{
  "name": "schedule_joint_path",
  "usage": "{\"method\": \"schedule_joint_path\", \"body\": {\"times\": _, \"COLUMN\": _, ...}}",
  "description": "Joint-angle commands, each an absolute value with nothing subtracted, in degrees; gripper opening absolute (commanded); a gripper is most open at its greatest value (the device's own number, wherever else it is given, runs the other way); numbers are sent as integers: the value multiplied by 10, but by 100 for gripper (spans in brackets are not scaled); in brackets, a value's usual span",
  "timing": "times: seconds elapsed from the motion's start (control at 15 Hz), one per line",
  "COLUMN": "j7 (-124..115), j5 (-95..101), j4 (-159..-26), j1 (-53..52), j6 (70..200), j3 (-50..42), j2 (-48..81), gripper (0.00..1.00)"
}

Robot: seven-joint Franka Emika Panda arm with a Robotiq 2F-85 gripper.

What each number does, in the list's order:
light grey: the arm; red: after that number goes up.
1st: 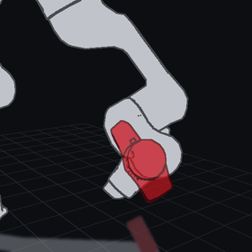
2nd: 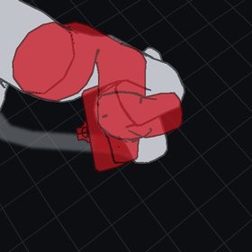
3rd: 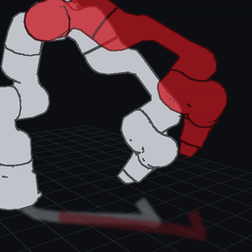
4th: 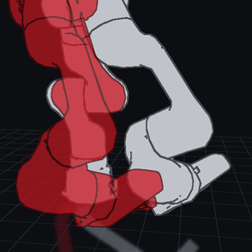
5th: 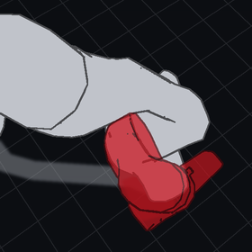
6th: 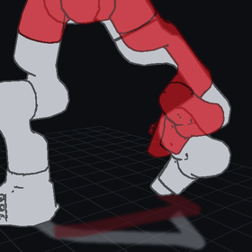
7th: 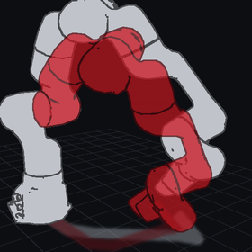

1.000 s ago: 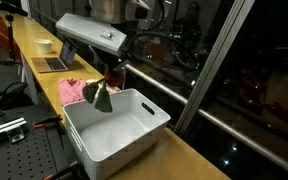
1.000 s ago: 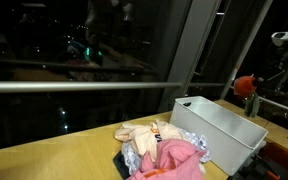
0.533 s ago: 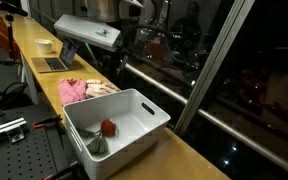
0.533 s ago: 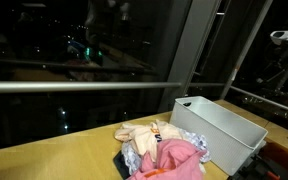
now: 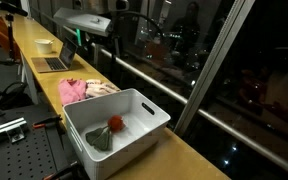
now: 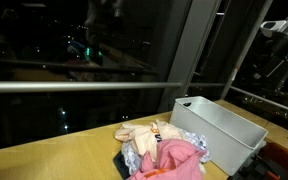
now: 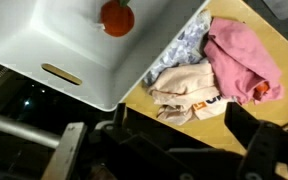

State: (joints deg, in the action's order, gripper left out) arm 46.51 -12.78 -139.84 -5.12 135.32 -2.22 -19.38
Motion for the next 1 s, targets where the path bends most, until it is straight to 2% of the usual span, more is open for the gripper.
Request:
{"method": "schedule_joint_path", "body": {"times": 0.0, "j7": 376, "j5": -77, "j4": -1356, "j1": -85, "j6": 1365, "j3": 38, "j2": -140, "gripper": 100}}
{"method": "schedule_joint_path", "body": {"times": 0.4, "j7": 250, "j5": 101, "j4": -1268, "j1": -115, "j6": 1364, "j3": 118, "j2": 19, "gripper": 100}}
{"method": "schedule_joint_path", "body": {"times": 0.67, "j7": 214, "j5": 202, "j4": -1182, "j1": -130, "j6": 1353, "j3": 122, "j2": 140, "gripper": 100}}
{"method": "schedule_joint_path", "body": {"times": 0.93, "j7": 232, "j5": 197, "j4": -1095, "j1": -135, "j6": 1349, "j3": 125, "j2": 237, "gripper": 100}}
